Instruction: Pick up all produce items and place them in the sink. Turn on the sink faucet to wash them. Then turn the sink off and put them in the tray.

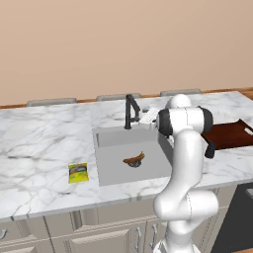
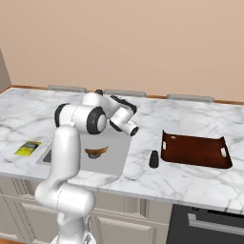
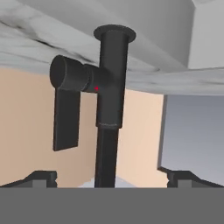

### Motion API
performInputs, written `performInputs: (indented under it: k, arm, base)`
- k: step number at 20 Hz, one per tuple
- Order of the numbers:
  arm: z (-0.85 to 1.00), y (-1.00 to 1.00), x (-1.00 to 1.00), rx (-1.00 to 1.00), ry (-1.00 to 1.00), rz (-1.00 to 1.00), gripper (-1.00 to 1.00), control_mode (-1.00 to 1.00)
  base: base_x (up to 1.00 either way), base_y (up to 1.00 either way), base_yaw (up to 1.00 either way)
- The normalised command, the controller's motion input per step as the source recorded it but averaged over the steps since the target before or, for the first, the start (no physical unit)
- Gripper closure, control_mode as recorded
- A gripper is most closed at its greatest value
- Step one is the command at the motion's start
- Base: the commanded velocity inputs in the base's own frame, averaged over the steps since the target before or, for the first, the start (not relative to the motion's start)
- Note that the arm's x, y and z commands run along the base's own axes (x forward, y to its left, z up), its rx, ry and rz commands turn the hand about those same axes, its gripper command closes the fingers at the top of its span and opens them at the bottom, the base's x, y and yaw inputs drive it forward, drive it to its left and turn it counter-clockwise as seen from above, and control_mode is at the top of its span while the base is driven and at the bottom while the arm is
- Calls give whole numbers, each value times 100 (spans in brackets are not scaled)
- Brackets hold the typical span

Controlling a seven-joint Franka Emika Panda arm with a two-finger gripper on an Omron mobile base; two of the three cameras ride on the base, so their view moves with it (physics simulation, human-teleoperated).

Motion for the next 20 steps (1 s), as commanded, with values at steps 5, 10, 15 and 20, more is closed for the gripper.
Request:
performInputs:
  k: [5, 10, 15, 20]
  arm:
    - [-6, 0, 44, 0, 0, 0, -100, -100]
    - [-22, 0, 36, 0, 0, 0, -100, -100]
    - [-14, 0, 24, 0, 0, 0, -100, -100]
    - [-7, 0, 30, 0, 1, 0, -100, -100]
  base:
    - [0, 0, 0]
    - [0, 0, 0]
    - [0, 0, 0]
    - [0, 0, 0]
